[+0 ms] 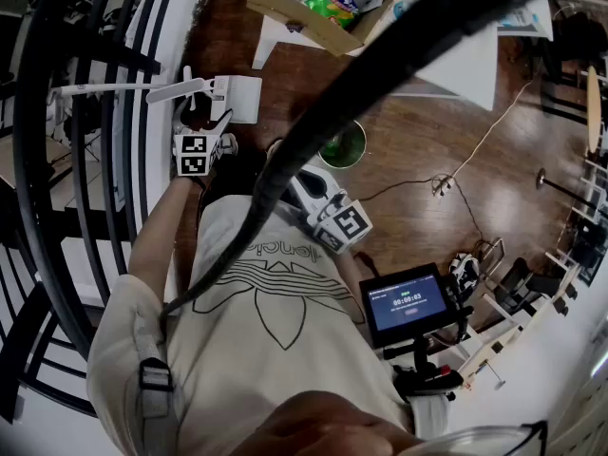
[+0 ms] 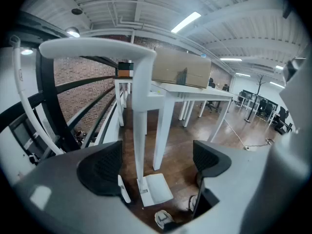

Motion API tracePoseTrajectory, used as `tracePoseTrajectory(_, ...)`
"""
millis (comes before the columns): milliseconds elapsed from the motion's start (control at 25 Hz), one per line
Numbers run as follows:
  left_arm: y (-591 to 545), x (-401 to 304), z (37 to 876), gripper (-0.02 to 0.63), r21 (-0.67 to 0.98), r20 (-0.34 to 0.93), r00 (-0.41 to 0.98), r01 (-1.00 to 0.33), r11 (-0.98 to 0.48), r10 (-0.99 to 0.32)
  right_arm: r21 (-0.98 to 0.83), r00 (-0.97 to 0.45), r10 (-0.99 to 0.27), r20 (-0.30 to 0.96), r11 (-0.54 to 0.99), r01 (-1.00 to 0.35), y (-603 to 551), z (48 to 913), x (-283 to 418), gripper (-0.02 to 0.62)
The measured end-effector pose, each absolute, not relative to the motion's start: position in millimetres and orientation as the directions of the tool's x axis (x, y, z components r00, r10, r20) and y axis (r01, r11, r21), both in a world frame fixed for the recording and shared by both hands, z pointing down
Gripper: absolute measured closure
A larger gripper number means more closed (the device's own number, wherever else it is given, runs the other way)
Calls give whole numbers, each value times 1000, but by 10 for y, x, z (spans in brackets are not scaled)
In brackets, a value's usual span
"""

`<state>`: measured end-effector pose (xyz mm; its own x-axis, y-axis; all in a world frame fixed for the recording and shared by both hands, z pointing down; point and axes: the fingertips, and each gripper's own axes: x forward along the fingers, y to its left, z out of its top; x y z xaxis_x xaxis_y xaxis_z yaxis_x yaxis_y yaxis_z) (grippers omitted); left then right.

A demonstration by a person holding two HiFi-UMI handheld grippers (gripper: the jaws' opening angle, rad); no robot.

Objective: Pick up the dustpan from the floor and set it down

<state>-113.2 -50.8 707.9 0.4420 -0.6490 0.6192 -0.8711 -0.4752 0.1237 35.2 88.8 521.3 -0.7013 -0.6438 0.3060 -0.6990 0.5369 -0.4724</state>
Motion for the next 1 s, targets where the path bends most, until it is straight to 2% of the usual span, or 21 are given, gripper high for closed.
tracePoseTrajectory(200, -1152, -1252, 7163, 141, 79, 559, 458, -859, -505, -691, -498, -701, -632, 329, 515, -698, 915, 5401, 245, 592)
tracePoseTrajectory(280, -1306, -1219, 7202, 172, 70, 541, 472, -850, -522, -696, -505, -700, -625, 346, 505, -700, 965, 5461, 217, 592)
tracePoseTrajectory(360, -1361, -1185, 7209, 244, 50, 527, 481, -841, -539, -701, -515, -696, -619, 364, 488, -704, 1053, 5501, 202, 592)
tracePoseTrajectory(400, -1375, -1157, 7214, 259, 44, 522, 489, -834, -550, -699, -520, -693, -618, 372, 479, -707, 1092, 5523, 201, 592)
tracePoseTrajectory(520, -1409, -1077, 7266, 255, 38, 519, 513, -813, -581, -684, -529, -680, -623, 386, 454, -717, 1156, 5600, 199, 592)
tracePoseTrajectory(560, -1421, -1073, 7271, 304, 28, 523, 508, -813, -582, -684, -529, -675, -627, 389, 448, -720, 1166, 5612, 198, 592)
tracePoseTrajectory(600, -1433, -1083, 7266, 551, 18, 533, 494, -818, -574, -687, -529, -672, -630, 390, 444, -723, 1170, 5611, 201, 592)
tracePoseTrajectory(800, -1436, -973, 7128, 563, 21, 607, 451, -832, -555, -654, -542, -672, -641, 370, 439, -717, 1095, 5464, 371, 592)
tracePoseTrajectory(1000, -1209, -1093, 6836, 561, 31, 586, 466, -831, -556, -663, -499, -661, -680, 317, 474, -726, 947, 5439, 329, 592)
